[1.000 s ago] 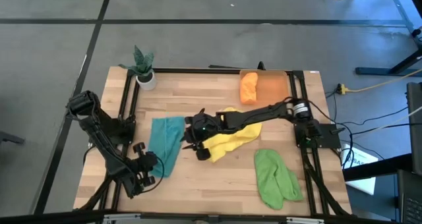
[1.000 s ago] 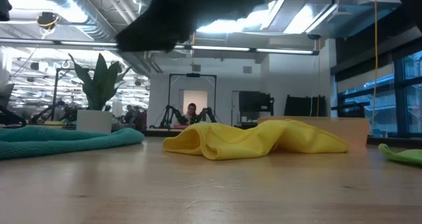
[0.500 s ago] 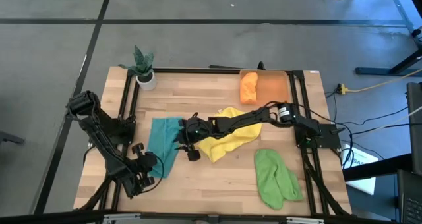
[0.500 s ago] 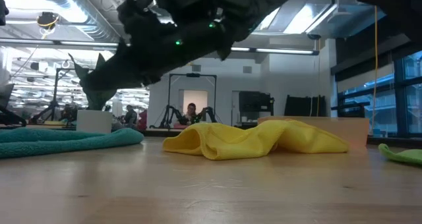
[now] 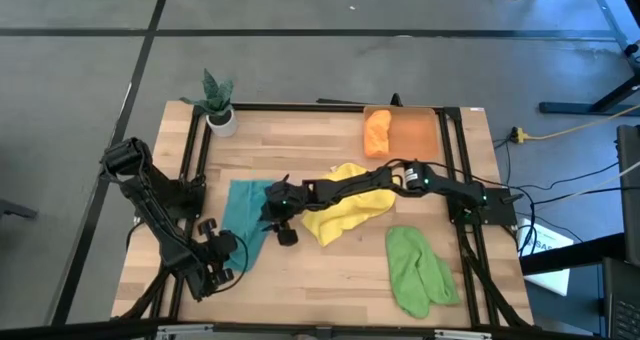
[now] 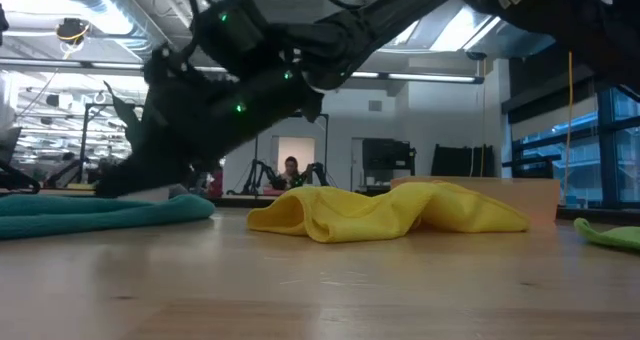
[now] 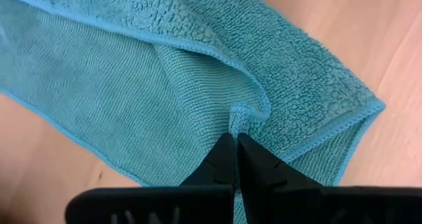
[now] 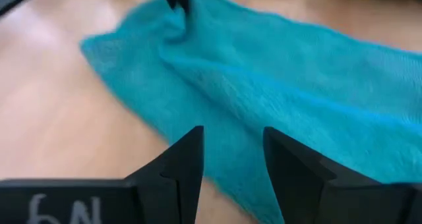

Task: Roll microfiber towels into tight, uniform cylinder then place into a basket
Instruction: Roll the blue microfiber towel

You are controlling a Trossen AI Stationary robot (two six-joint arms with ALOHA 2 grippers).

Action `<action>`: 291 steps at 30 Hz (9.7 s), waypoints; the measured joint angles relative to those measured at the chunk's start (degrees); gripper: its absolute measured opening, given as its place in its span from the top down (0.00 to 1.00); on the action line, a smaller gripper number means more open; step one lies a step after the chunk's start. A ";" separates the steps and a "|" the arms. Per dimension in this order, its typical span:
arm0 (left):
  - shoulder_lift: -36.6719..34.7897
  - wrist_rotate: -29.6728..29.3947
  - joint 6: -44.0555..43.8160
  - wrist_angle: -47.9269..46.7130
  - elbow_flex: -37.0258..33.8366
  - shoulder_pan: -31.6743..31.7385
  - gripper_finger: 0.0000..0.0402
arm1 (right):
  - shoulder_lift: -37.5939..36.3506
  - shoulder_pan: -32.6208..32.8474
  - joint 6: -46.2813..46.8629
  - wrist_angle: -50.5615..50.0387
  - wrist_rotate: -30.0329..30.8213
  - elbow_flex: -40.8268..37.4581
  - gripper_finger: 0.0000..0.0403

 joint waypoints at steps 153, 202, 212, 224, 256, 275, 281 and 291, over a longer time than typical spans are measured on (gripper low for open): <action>-16.04 15.98 72.67 26.19 -12.49 65.09 0.83 | -33.03 1.32 3.08 -62.77 23.89 0.11 0.61; -7.85 15.50 88.17 42.44 -17.67 63.39 1.00 | -33.19 1.59 2.93 -66.02 31.69 0.11 0.61; -7.96 15.48 88.44 33.33 -11.25 63.40 1.00 | -33.19 1.59 2.97 -65.76 31.64 0.11 0.61; -7.86 15.61 85.40 32.44 -11.15 63.41 0.92 | -33.19 1.59 3.08 -65.49 31.61 0.11 0.61; -7.69 31.04 67.41 28.06 -8.59 79.07 0.83 | -33.17 1.59 3.09 -63.03 31.56 0.11 0.61; -5.62 35.48 66.97 28.88 -8.67 79.10 0.83 | -33.15 1.61 2.95 -62.46 30.40 0.11 0.61; -2.92 33.64 66.97 29.98 -8.63 79.17 0.83 | -33.15 1.61 2.97 -62.24 29.53 0.14 0.61; -3.34 30.21 67.40 29.80 -8.61 79.17 0.83 | -33.15 1.61 2.90 -62.13 29.55 0.14 0.61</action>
